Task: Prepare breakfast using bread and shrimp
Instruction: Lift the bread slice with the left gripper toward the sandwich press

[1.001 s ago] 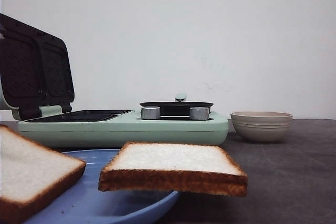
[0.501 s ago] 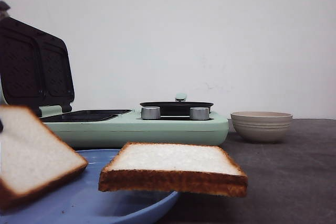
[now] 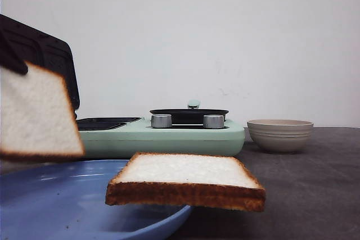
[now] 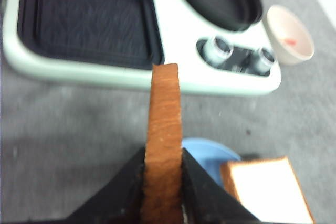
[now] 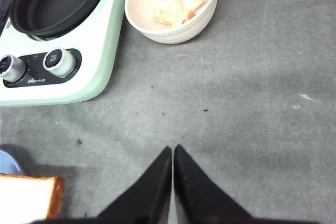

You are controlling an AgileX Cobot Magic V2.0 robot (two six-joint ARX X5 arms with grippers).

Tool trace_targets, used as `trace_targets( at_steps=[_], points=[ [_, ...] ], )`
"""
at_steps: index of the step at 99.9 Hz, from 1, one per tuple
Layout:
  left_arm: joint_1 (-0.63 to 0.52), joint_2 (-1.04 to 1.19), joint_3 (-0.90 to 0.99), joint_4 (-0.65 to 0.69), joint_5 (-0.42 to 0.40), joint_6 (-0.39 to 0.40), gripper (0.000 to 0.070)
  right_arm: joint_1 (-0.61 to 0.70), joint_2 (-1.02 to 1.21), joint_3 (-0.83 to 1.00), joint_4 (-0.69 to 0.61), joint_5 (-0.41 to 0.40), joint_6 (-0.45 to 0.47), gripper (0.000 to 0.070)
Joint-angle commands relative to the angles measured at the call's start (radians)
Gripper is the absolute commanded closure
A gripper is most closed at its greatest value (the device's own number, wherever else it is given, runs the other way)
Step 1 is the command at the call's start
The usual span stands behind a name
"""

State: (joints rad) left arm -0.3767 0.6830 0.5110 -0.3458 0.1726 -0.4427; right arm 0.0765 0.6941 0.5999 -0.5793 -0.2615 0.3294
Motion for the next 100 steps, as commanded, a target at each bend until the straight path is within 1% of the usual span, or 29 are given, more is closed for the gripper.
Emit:
trace_targets(
  at_steps=[1,18,39,46,56,75,81,100],
  points=[
    [-0.005,0.004,0.007,0.039,-0.015,0.042,0.0697,0.002,0.003,0.016,0.01,0.0,-0.004,0.07],
    [-0.005,0.013,0.03,0.088,-0.066,0.109,0.0696,0.002,0.003,0.016,0.01,0.0,-0.004,0.07],
    [-0.003,0.09,0.114,0.109,-0.15,0.249,0.0697,0.002,0.003,0.016,0.01,0.0,-0.008,0.07],
    [-0.003,0.134,0.155,0.112,-0.174,0.303,0.0697,0.002,0.003,0.016,0.01,0.0,-0.009,0.07],
    [-0.003,0.209,0.217,0.128,-0.183,0.381,0.0697,0.002,0.003,0.016,0.01,0.0,-0.021,0.07],
    [0.001,0.372,0.335,0.174,-0.213,0.501,0.0697,0.002,0.003,0.016,0.01,0.0,-0.024,0.07],
    [0.005,0.427,0.375,0.188,-0.233,0.539,0.0697,0.002,0.003,0.016,0.01,0.0,-0.024,0.07],
    [0.019,0.603,0.519,0.212,-0.275,0.681,0.0697,0.002,0.003,0.016,0.01,0.0,-0.027,0.07]
  ],
)
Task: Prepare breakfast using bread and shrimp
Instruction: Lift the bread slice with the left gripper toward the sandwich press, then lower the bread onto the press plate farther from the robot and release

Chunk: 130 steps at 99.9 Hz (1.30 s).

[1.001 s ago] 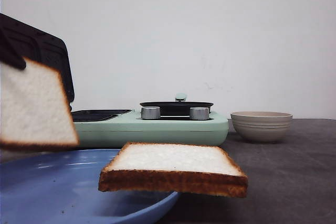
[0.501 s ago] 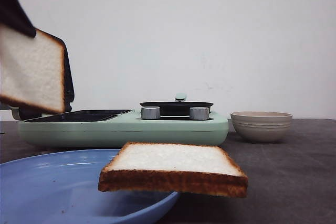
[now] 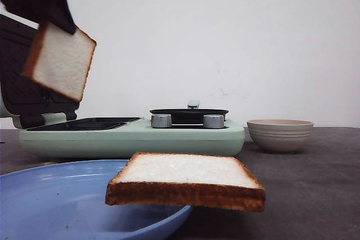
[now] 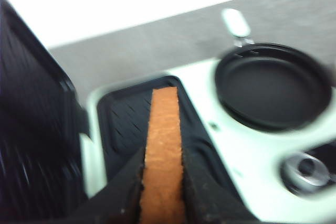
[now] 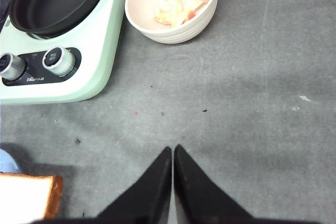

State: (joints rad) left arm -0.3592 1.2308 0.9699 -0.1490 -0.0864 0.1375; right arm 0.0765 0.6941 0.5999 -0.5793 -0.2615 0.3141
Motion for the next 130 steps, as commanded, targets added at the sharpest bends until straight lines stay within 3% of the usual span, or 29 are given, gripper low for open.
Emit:
trace_targets(
  at_steps=[1,19,43,75,130],
  points=[
    [0.003,0.065,0.068,0.016,-0.021,0.109,0.0697,0.002,0.003,0.016,0.01,0.0,-0.012,0.07],
    [0.025,0.24,0.219,0.015,-0.045,0.216,0.0697,0.002,0.003,0.016,0.01,0.0,-0.017,0.07],
    [0.032,0.433,0.396,0.014,-0.052,0.298,0.0697,0.002,0.003,0.016,0.009,0.0,-0.042,0.07],
    [0.032,0.59,0.489,0.033,-0.132,0.481,0.0697,0.002,0.003,0.016,0.01,0.0,-0.045,0.07],
    [0.032,0.648,0.489,0.095,-0.138,0.51,0.0697,0.002,0.003,0.016,0.01,0.007,-0.06,0.07]
  ],
)
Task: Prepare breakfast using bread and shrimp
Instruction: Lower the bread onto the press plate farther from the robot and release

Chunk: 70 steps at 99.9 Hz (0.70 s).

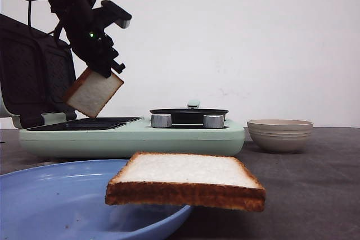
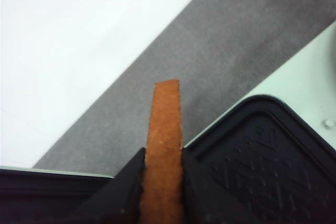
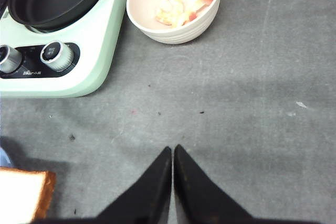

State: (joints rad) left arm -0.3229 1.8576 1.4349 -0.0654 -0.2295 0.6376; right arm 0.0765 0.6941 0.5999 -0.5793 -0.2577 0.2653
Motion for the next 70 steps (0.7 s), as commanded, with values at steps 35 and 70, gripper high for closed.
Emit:
trace_targets(
  at_steps=[35,70],
  points=[
    [-0.005,0.021,0.024,-0.006,0.073,0.01,0.0697,0.002,0.003,0.016,0.01,0.003,-0.011,0.07],
    [-0.005,0.021,0.024,-0.078,0.074,-0.003,0.0562,0.002,0.003,0.016,0.01,0.003,-0.011,0.07]
  ],
)
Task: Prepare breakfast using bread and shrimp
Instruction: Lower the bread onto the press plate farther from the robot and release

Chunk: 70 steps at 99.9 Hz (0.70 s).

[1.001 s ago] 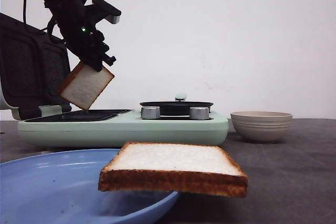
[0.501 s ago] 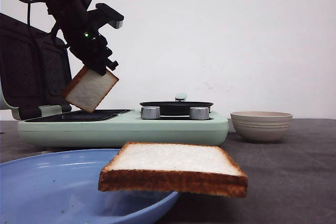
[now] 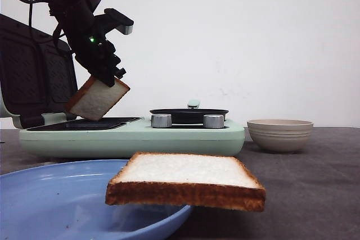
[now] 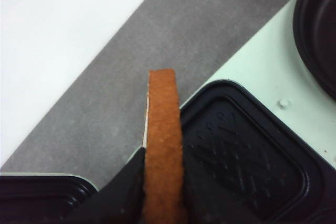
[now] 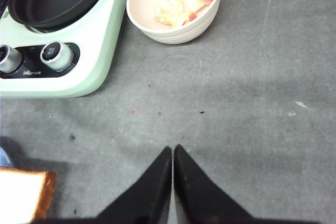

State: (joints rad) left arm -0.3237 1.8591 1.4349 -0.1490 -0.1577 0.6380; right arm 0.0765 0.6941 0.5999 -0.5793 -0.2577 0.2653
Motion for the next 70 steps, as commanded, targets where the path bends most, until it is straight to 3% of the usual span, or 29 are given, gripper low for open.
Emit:
trace_targets(
  at_steps=[1,14,33,50,70],
  points=[
    [-0.004,0.019,0.024,0.006,0.003,-0.004,0.0545,0.002,0.003,0.016,0.01,0.003,-0.011,0.07],
    [-0.004,0.019,0.024,0.003,0.026,-0.005,0.0383,0.002,0.003,0.016,0.01,0.003,-0.011,0.07],
    [-0.004,0.019,0.024,-0.002,0.074,-0.06,0.0365,0.002,0.003,0.016,0.01,0.003,-0.011,0.07],
    [-0.004,0.019,0.024,0.0,0.114,-0.126,0.0181,0.002,0.003,0.016,0.01,0.003,-0.012,0.07],
    [-0.003,0.019,0.024,0.015,0.114,-0.185,0.018,0.002,0.003,0.016,0.01,0.003,-0.012,0.07]
  ],
)
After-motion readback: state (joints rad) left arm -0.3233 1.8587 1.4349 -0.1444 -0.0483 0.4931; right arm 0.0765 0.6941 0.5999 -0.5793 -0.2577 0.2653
